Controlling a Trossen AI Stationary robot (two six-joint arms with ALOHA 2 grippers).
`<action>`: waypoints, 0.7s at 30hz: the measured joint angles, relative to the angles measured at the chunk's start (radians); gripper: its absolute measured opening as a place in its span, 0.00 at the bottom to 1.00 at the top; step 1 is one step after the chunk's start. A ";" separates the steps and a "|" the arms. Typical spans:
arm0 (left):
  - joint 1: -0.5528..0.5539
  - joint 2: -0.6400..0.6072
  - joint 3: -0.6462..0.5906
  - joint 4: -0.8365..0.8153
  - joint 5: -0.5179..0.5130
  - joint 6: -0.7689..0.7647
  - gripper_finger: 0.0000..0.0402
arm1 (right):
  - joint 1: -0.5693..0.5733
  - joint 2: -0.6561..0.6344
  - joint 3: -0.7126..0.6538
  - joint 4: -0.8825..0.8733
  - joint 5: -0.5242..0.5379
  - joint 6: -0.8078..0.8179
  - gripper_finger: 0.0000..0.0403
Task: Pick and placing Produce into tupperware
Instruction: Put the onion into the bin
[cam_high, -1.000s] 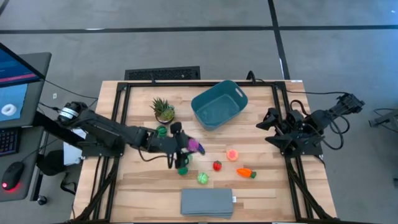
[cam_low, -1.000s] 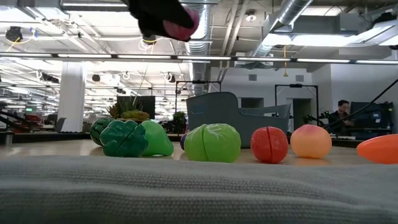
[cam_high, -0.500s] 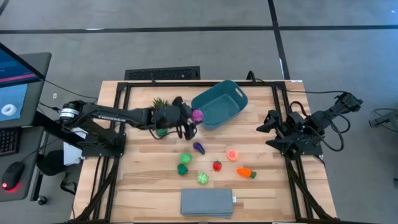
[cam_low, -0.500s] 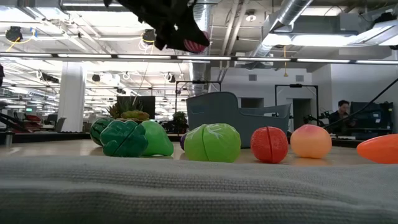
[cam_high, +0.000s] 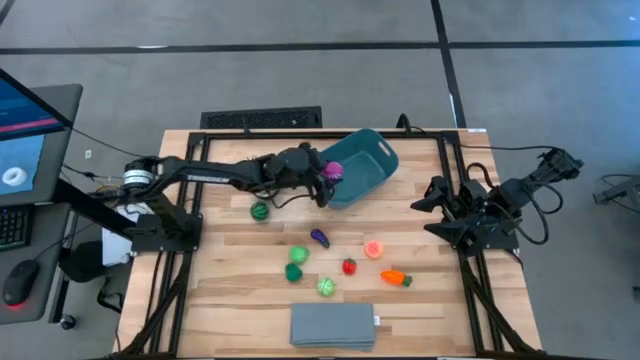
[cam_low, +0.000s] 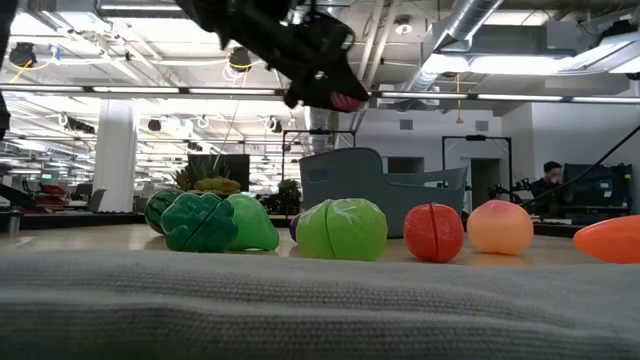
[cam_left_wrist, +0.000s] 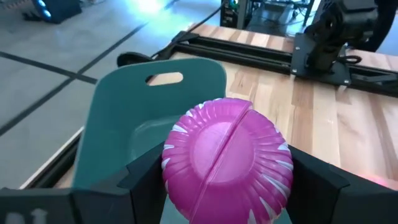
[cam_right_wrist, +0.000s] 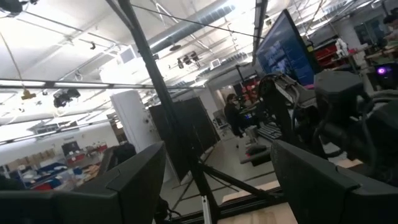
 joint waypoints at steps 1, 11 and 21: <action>0.004 0.028 0.032 -0.001 0.005 0.002 0.60 | 0.000 0.000 0.000 0.000 0.000 0.000 0.78; 0.094 0.278 0.405 -0.329 0.100 0.028 0.60 | 0.006 0.001 0.000 -0.016 0.001 0.034 0.78; 0.147 0.460 0.690 -0.680 0.127 0.031 0.60 | 0.071 0.002 0.000 -0.031 0.066 0.034 0.78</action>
